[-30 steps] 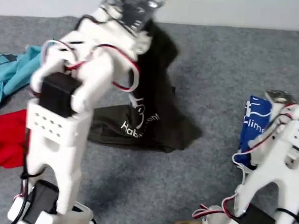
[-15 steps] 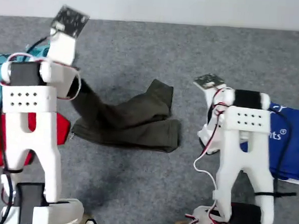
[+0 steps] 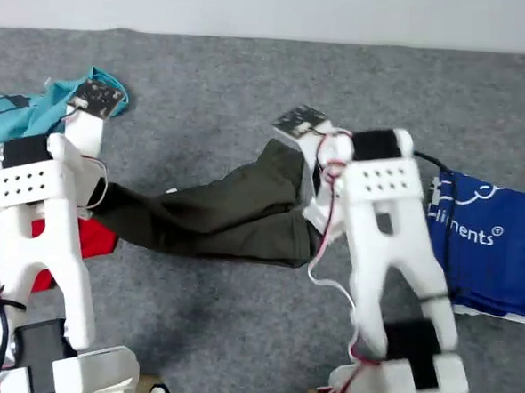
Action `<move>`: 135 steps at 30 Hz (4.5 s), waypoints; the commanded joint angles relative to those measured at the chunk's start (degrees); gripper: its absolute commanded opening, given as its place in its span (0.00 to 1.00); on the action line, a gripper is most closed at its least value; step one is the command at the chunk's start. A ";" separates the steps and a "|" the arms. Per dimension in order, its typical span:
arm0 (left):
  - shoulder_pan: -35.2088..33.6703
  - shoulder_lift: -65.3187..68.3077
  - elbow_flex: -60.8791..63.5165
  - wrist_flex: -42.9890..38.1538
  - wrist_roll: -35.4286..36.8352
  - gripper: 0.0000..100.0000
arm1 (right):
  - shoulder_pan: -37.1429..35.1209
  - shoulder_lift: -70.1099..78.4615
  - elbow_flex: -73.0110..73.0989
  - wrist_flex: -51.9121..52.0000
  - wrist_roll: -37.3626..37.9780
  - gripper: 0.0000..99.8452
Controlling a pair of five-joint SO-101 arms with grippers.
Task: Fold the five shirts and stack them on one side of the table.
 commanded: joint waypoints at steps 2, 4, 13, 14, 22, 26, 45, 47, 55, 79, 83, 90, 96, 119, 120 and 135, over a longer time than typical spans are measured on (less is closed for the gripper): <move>-0.35 -2.46 1.89 -1.32 -1.23 0.12 | -2.68 10.42 -14.86 1.98 -3.69 0.19; -0.35 -2.20 3.21 -1.41 -1.23 0.14 | -4.44 16.04 -20.31 3.74 -6.42 0.20; -0.62 -2.55 8.84 -5.98 -0.88 0.14 | -11.65 27.91 -29.45 4.35 -10.20 0.20; -0.62 -2.55 8.92 -6.33 -0.88 0.14 | -11.74 28.18 -29.45 4.35 -10.29 0.20; -0.62 -2.55 9.01 -6.33 -0.79 0.14 | -11.56 30.73 -29.19 4.35 -10.37 0.19; -0.62 -2.46 9.01 -6.33 -0.79 0.14 | -9.98 34.42 -29.27 4.35 -10.37 0.19; -0.62 -2.64 5.49 -5.54 -0.79 0.07 | -7.16 25.01 -29.19 4.53 -5.89 0.01; -0.62 -2.64 3.03 -3.78 -0.79 0.05 | -5.67 21.85 -29.19 4.53 -5.80 0.01; -0.26 -2.64 -7.96 6.68 -0.79 0.13 | 1.98 14.02 -29.01 4.53 -5.80 0.01; -10.81 -18.73 -9.71 15.74 -14.07 0.15 | 15.60 -0.75 -29.01 4.44 -5.80 0.01; 1.93 -22.15 0.57 15.74 -14.07 0.15 | 14.29 -0.75 -29.01 4.44 -5.80 0.01; 20.31 -20.13 18.59 11.08 -13.89 0.16 | 14.29 -0.75 -29.01 4.44 -5.80 0.01; 26.99 -13.98 22.64 6.95 -13.89 0.21 | 14.29 -0.66 -29.01 4.44 -5.80 0.01; 31.65 7.21 22.46 -6.33 -9.05 0.20 | 14.37 -0.66 -29.01 4.44 -5.98 0.01; 31.65 7.21 22.02 -6.24 -8.62 0.20 | 14.37 -0.66 -29.01 4.44 -5.98 0.01; 39.47 5.89 25.80 -7.74 -8.09 0.08 | 14.37 -0.66 -29.01 4.44 -5.89 0.01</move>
